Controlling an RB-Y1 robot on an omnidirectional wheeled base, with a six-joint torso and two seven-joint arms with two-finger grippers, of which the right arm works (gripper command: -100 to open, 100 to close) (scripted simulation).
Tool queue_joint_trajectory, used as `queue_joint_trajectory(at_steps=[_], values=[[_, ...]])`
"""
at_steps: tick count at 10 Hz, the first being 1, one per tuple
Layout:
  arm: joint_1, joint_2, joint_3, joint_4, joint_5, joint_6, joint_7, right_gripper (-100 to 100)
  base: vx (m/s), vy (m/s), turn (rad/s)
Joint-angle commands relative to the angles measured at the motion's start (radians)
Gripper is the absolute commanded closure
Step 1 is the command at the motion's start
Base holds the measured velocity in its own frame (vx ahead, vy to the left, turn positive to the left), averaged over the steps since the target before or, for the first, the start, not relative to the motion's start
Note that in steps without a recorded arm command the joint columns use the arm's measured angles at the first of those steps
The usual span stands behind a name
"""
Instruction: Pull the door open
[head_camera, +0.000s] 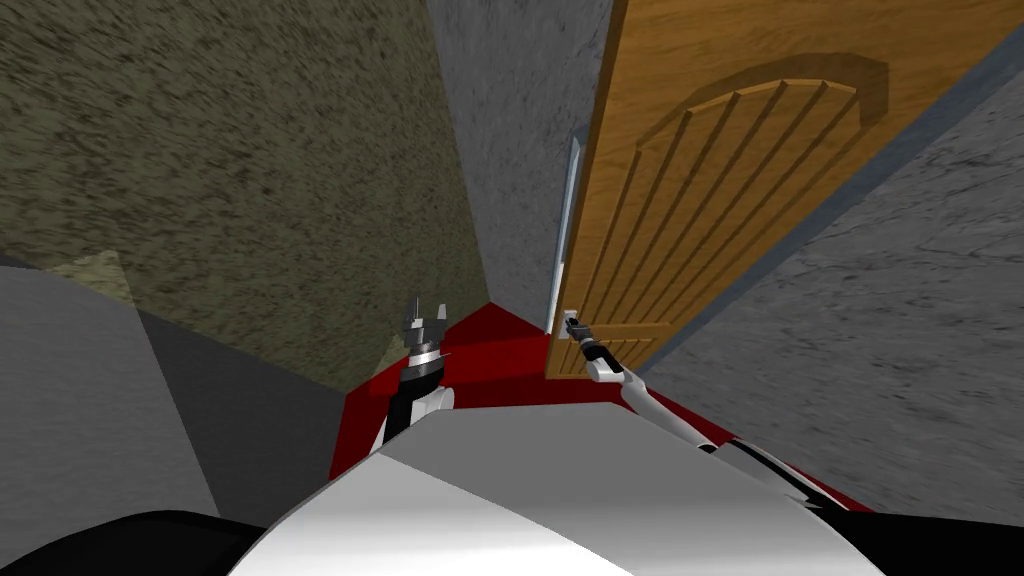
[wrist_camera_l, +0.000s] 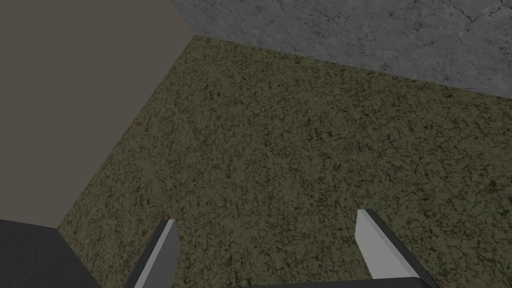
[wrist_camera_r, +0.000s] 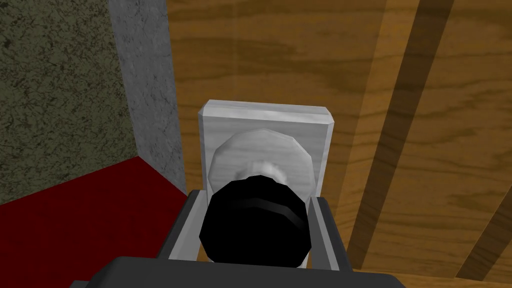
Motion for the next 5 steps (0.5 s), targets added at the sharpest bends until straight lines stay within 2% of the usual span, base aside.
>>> queue_joint_trajectory(at_steps=[1,2,3,5], values=[[0.0,0.0,0.0,0.0,0.0,0.0,0.0,100,-0.098,-0.044,0.046],[0.01,-0.019,0.024,-0.011,0.005,-0.01,-0.023,100,-0.137,-0.067,0.118],[0.012,-0.025,0.029,-0.013,0.006,-0.013,-0.028,100,-0.18,-0.095,0.11],[0.021,-0.049,0.053,-0.027,0.01,-0.028,-0.053,100,-0.186,-0.078,0.085]])
